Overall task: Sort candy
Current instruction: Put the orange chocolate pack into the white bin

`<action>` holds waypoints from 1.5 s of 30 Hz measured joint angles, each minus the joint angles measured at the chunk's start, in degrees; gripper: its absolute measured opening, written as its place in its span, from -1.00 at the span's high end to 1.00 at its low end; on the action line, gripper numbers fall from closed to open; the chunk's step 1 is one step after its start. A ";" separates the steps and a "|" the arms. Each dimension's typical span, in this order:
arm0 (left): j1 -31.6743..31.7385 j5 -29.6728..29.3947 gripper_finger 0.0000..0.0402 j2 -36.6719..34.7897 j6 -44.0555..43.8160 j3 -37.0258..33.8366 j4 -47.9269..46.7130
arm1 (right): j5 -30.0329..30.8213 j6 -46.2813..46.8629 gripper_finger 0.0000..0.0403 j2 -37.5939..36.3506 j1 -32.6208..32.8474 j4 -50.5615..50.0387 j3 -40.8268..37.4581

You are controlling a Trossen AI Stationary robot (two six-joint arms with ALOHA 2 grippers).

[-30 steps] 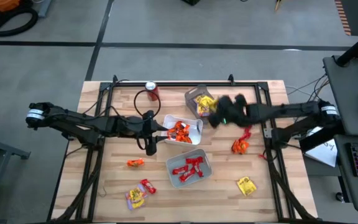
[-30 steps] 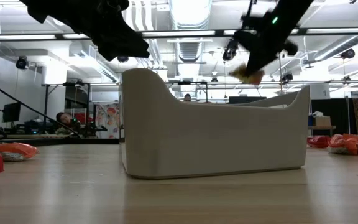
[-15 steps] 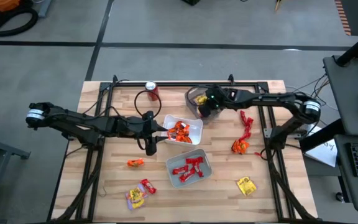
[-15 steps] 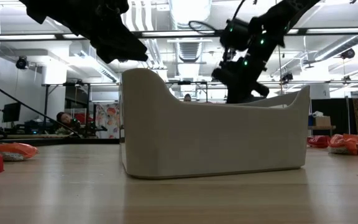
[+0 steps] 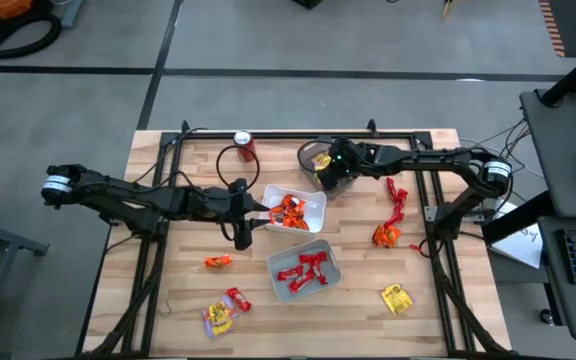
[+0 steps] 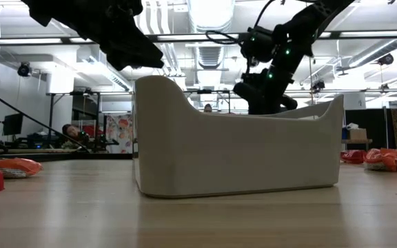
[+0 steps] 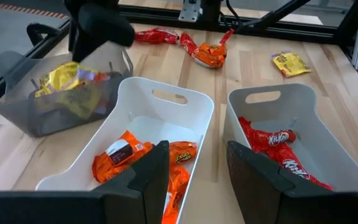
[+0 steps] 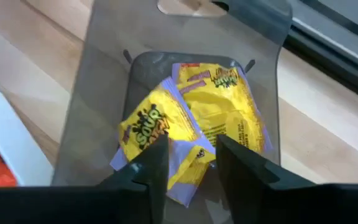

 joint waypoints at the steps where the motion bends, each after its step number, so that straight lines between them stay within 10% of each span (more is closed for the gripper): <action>1: 0.00 0.00 0.28 -0.01 -0.61 0.00 -0.50 | -0.04 -0.04 0.35 -0.50 0.03 -0.25 0.14; 21: -6.52 2.66 0.28 -0.02 -26.83 4.00 -38.37 | -3.47 -4.43 0.34 -14.40 20.30 -0.46 0.56; 37: -19.61 6.60 0.27 0.20 -31.97 4.08 -41.98 | -0.75 -3.94 0.37 -12.48 35.63 -0.15 0.23; 45: -25.06 4.62 -0.11 5.72 -34.20 4.09 -42.52 | 1.57 -3.54 0.32 -12.35 36.55 -0.17 -0.07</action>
